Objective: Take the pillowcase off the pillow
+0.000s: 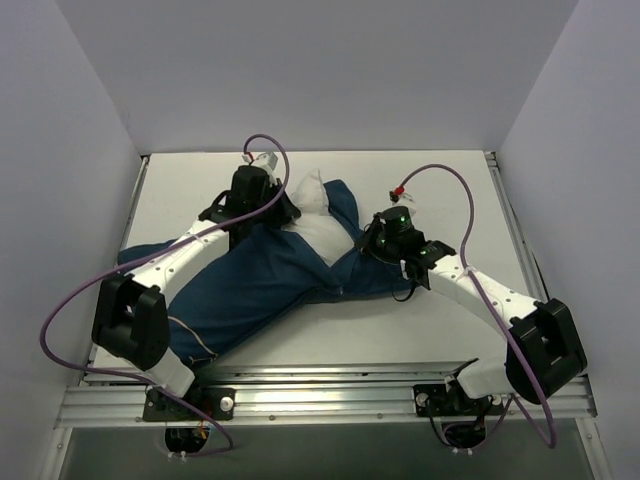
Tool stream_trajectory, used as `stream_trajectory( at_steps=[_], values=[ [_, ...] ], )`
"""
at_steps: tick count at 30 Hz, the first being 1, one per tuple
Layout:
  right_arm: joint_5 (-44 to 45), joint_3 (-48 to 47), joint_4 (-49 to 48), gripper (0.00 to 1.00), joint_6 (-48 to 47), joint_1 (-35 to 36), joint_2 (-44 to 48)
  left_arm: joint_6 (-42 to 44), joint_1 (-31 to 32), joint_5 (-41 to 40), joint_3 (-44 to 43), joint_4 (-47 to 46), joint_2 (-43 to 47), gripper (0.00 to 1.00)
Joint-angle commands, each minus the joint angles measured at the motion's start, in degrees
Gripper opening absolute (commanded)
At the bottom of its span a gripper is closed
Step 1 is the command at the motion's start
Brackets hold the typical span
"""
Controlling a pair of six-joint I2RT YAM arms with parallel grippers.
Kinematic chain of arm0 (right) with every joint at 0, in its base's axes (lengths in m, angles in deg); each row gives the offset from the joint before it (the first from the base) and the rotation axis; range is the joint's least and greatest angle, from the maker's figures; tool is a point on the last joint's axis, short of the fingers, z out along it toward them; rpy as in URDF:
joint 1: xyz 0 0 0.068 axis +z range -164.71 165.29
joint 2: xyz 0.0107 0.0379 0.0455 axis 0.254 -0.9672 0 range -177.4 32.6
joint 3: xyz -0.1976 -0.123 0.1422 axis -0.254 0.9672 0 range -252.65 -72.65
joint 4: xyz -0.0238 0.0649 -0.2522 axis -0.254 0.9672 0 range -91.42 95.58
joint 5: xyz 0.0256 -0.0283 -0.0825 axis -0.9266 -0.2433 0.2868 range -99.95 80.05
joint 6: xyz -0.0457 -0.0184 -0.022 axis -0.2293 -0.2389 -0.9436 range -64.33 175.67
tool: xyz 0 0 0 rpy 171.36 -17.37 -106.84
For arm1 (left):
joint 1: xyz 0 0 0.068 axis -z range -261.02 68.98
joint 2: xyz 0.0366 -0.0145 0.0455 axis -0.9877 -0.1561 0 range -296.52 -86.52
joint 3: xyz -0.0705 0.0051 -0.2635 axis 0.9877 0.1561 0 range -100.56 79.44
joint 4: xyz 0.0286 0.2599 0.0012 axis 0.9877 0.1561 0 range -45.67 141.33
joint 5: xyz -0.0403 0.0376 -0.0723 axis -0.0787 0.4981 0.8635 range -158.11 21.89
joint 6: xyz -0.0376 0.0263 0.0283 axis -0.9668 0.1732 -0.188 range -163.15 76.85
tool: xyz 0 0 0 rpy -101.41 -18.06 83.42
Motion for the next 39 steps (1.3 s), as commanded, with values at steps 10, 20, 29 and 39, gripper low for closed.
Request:
stream_trajectory(
  at_steps=[10,20,29,39],
  values=[
    [-0.7,3.47,7.39,0.0,-11.14,-7.39,3.9,22.12,-0.99,-0.07,1.04,0.43,10.08,0.56],
    [-4.13,-4.36,8.1,0.0,-15.37,-7.3,1.44,40.51,18.51,-5.07,-4.15,3.24,11.07,0.91],
    [-5.98,-4.63,7.48,0.0,-15.1,-6.95,1.7,47.38,25.4,-9.65,-10.04,1.49,-0.26,0.95],
    [-6.16,-4.89,6.95,0.0,-14.84,-5.81,1.53,41.77,25.57,-8.07,-12.77,-2.21,-10.82,0.97]
  ],
)
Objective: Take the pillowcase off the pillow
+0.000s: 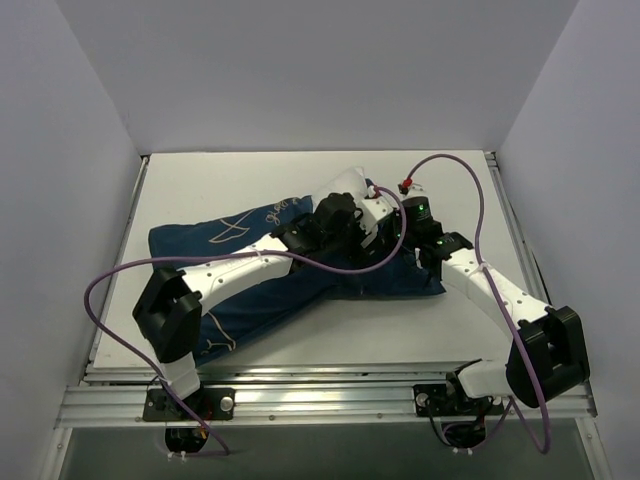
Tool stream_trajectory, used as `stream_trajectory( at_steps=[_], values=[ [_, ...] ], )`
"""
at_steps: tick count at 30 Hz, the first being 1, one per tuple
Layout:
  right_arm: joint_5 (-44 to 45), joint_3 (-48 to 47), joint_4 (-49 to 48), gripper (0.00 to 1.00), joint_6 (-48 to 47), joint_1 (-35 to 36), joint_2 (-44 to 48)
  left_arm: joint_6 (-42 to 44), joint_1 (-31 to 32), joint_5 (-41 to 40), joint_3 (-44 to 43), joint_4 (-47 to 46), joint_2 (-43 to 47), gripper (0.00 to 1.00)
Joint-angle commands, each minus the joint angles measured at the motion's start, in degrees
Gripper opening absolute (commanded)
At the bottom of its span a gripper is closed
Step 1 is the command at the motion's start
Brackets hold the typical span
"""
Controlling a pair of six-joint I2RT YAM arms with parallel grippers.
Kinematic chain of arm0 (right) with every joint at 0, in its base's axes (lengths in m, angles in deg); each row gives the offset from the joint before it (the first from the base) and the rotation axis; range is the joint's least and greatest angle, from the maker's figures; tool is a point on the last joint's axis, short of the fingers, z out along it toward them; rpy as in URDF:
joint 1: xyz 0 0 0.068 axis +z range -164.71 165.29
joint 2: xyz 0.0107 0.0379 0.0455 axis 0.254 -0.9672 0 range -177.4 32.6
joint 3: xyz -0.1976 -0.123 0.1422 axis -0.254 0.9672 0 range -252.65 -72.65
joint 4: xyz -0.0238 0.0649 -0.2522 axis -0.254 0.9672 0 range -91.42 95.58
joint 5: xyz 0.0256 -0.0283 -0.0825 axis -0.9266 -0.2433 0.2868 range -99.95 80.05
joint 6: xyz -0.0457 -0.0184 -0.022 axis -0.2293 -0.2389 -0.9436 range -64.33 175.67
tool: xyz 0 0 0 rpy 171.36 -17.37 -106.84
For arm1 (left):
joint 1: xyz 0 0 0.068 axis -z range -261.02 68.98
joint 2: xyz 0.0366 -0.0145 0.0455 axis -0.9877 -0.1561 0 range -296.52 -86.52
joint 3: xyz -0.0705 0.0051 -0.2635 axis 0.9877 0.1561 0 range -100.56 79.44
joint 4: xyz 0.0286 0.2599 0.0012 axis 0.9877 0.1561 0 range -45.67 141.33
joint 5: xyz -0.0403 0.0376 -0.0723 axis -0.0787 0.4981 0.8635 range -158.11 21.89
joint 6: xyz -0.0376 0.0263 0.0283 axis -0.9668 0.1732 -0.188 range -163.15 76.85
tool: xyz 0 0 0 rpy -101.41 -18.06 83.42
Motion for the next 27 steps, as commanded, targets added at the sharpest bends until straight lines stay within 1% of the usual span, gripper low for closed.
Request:
stream_trajectory(
  at_steps=[1,5,7,8,9,10,12,13,15,18,24,25,27],
  values=[
    [0.09,-2.14,0.33,0.0,-0.83,0.99,-0.24,-3.84,0.11,0.68,-2.19,-3.82,-2.63,0.97],
    [0.62,-1.96,-0.11,0.0,-0.3,2.74,-0.85,-8.75,-0.06,-0.9,-0.52,-5.5,-6.14,0.96],
    [1.5,-1.44,-0.29,0.0,0.31,3.36,-0.77,-9.47,-0.33,-2.39,-0.08,-6.2,-7.55,0.86],
    [1.68,-1.17,-0.29,0.0,0.49,3.71,-0.59,-12.43,-0.59,-3.01,0.18,-6.73,-7.73,0.78],
    [1.94,-0.91,-0.2,0.0,0.66,3.89,-0.33,-13.5,-0.77,-3.8,1.14,-7.25,-7.91,0.68],
    [2.72,-0.21,-0.11,0.0,1.01,3.98,-0.07,-14.38,-1.03,-5.2,1.85,-8.57,-7.56,0.49],
    [3.61,0.67,0.06,0.0,1.37,3.63,0.89,-16.58,-2.17,-5.56,2.91,-9.37,-6.77,0.28],
    [4.13,1.2,0.15,0.0,1.28,3.54,1.25,-17.29,-2.52,-5.82,3.87,-9.8,-5.63,0.04],
    [4.67,2.61,0.5,0.0,1.28,2.41,2.21,-18.52,-3.57,-5.65,4.93,-10.07,-4.31,0.02],
    [8.44,4.19,1.64,0.0,1.19,1.17,3.36,-20.8,-4.72,-5.04,6.95,-9.46,-0.8,0.02],
    [10.73,6.3,5.16,0.0,1.98,-5.06,5.12,-27.57,-11.13,-3.98,13.19,-6.47,7.9,0.02],
    [11.17,6.39,6.56,0.0,1.98,-5.94,5.29,-27.92,-12.97,-3.81,13.89,-5.43,10.0,0.02],
    [12.13,6.48,7.97,0.0,1.55,-8.84,5.82,-28.98,-14.73,-3.28,15.82,-4.1,12.03,0.02]
  ],
)
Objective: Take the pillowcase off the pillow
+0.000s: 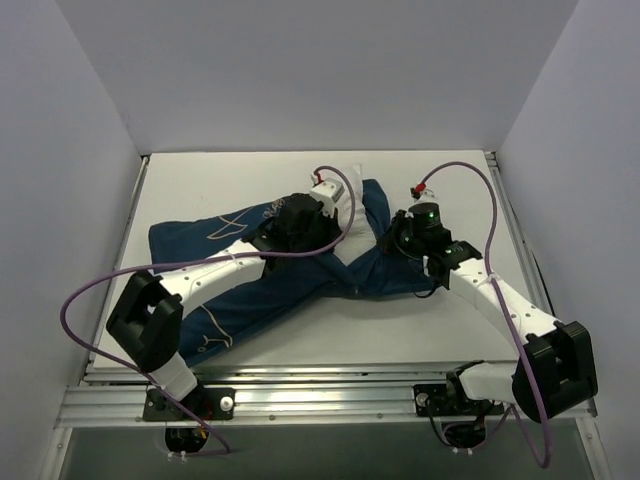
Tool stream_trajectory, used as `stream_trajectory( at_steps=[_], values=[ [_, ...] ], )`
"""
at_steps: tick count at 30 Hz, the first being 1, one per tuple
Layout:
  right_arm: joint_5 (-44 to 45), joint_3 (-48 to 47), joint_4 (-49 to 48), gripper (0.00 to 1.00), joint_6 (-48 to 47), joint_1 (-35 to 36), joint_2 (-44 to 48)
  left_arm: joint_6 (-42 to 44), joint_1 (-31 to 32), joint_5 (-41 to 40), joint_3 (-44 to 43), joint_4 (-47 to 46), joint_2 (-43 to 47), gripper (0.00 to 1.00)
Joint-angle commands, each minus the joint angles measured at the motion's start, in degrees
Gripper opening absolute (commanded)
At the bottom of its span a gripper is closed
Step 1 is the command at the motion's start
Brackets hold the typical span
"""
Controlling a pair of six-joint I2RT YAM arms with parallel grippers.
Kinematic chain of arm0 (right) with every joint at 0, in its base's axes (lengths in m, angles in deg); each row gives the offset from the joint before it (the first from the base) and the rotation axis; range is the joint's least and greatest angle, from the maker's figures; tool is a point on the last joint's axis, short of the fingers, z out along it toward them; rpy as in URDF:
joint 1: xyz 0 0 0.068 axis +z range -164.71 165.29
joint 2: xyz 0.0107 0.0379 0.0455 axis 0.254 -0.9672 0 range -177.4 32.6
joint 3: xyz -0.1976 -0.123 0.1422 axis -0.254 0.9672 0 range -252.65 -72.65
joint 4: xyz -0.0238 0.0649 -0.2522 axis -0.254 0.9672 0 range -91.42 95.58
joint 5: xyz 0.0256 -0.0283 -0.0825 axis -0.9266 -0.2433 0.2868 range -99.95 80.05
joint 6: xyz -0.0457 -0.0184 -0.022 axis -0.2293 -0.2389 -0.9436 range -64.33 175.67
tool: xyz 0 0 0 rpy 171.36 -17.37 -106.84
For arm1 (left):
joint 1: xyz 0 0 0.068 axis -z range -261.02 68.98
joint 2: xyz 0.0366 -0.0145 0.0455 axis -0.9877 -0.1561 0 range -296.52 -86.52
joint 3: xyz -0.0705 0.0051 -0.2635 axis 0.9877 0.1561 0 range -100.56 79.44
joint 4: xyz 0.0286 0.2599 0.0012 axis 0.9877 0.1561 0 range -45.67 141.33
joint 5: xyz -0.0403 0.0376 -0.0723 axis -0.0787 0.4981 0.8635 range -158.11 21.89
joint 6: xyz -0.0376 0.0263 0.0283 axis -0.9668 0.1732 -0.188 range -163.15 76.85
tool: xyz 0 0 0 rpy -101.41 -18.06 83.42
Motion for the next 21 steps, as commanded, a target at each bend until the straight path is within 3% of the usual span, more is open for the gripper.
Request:
stream_trajectory(
  at_steps=[1,6,12,16,17,21],
  values=[
    [12.59,2.13,11.47,0.0,-3.22,-7.82,1.43,-2.45,-7.94,-5.86,3.2,8.99,7.9,0.02],
    [11.63,2.74,13.23,0.0,-3.75,-12.83,1.43,-4.73,-13.83,-2.78,6.88,11.9,13.45,0.02],
    [11.72,3.36,13.94,0.0,-2.7,-13.28,0.2,-8.42,-20.85,-2.08,8.65,15.6,17.06,0.02],
    [10.32,4.15,12.81,0.0,-2.96,-13.37,0.64,-8.95,-21.75,-0.06,9.01,13.93,18.03,0.02],
    [9.18,4.24,12.1,0.0,-3.65,-13.37,1.51,-9.21,-21.57,3.34,8.83,13.4,17.86,0.02],
    [1.79,1.62,9.2,0.0,-3.75,-10.3,3.19,-9.83,-18.94,4.78,8.39,10.06,16.8,0.02]
  ],
)
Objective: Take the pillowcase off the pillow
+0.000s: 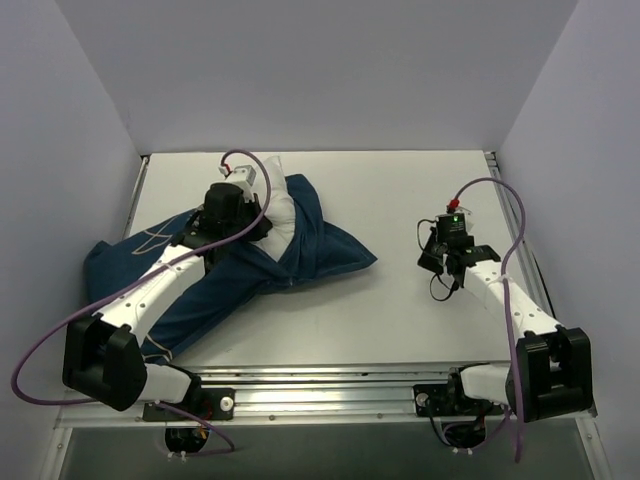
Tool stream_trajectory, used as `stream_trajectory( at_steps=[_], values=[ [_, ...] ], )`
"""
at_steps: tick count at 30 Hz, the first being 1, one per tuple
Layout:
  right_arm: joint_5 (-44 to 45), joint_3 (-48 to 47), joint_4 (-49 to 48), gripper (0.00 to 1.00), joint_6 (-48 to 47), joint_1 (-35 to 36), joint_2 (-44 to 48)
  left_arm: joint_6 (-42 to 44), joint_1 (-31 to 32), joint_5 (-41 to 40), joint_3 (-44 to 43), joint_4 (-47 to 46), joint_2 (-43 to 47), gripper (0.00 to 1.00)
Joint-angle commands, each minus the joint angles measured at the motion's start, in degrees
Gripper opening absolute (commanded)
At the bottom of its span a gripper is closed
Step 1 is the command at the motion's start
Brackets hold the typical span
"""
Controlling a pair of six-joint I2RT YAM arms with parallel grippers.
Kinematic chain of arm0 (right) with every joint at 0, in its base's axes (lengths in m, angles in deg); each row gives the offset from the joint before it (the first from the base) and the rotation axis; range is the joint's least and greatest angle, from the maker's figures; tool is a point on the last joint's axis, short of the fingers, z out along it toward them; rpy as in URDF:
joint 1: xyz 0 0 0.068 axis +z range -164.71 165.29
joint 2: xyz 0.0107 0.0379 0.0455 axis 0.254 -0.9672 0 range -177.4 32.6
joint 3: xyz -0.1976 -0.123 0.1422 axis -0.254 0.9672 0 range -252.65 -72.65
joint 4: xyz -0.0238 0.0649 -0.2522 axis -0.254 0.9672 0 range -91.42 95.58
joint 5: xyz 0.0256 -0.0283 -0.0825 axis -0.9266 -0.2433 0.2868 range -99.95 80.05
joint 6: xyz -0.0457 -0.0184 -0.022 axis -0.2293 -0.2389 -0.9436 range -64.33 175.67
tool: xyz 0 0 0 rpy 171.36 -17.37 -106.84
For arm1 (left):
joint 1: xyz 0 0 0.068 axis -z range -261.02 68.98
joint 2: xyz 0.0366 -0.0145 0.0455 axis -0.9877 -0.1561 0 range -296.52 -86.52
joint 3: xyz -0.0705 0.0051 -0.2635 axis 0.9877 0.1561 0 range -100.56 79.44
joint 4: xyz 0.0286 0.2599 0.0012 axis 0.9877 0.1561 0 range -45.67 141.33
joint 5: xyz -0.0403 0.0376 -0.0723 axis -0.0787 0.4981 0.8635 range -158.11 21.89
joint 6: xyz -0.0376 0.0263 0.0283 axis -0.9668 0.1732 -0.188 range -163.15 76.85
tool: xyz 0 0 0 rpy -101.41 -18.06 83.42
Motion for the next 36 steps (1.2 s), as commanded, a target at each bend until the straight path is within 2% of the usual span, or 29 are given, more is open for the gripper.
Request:
stream_trajectory(
  at_steps=[1,3,6,7,12,13,14,16,18,20,27,30,36],
  values=[
    [-3.85,-3.44,-1.8,0.0,-0.71,3.85,2.42,-2.4,2.68,3.21,-0.86,-2.49,-0.57,0.02],
    [-2.98,-5.46,-1.89,0.0,-0.01,9.12,1.81,-3.36,4.79,3.29,-1.65,-2.93,-1.46,0.02],
    [-1.92,-9.42,-3.03,0.11,2.45,15.45,-0.12,-4.86,7.42,3.38,-2.44,-4.15,-3.13,0.02],
    [-1.13,-11.43,-3.55,0.18,3.59,16.94,-0.73,-5.12,8.04,3.21,-2.62,-4.59,-4.0,0.02],
    [6.25,-19.35,-2.86,0.39,4.56,27.47,-7.14,-6.97,11.03,2.86,-3.58,-5.3,-6.38,0.02],
    [7.3,-20.67,-1.9,0.53,4.82,28.63,-8.29,-7.06,11.21,2.68,-3.85,-5.3,-6.82,0.02],
    [9.66,-22.85,-1.28,0.62,5.52,29.69,-10.74,-7.32,11.38,2.33,-3.76,-5.3,-7.0,0.02],
    [11.61,-24.1,-0.31,0.91,6.32,31.98,-12.77,-7.5,11.47,2.07,-3.59,-5.39,-7.08,0.02],
    [13.63,-25.16,0.04,0.97,6.94,33.21,-15.23,-7.5,11.39,1.98,-3.59,-5.13,-7.0,0.02],
    [15.3,-25.86,0.74,0.97,7.29,34.71,-17.69,-7.5,11.47,2.06,-3.59,-4.86,-7.0,0.02],
    [25.05,-23.94,4.08,0.72,8.43,34.8,-23.33,-6.97,11.21,1.02,-2.88,-2.93,-5.86,0.02],
    [28.05,-20.52,4.88,0.63,8.52,32.87,-23.94,-6.53,10.42,0.48,-2.27,-1.61,-4.63,0.02],
    [26.91,-11.55,3.3,0.5,7.55,25.58,-19.82,-5.92,5.77,0.83,-0.95,1.2,-2.26,0.02]
  ],
)
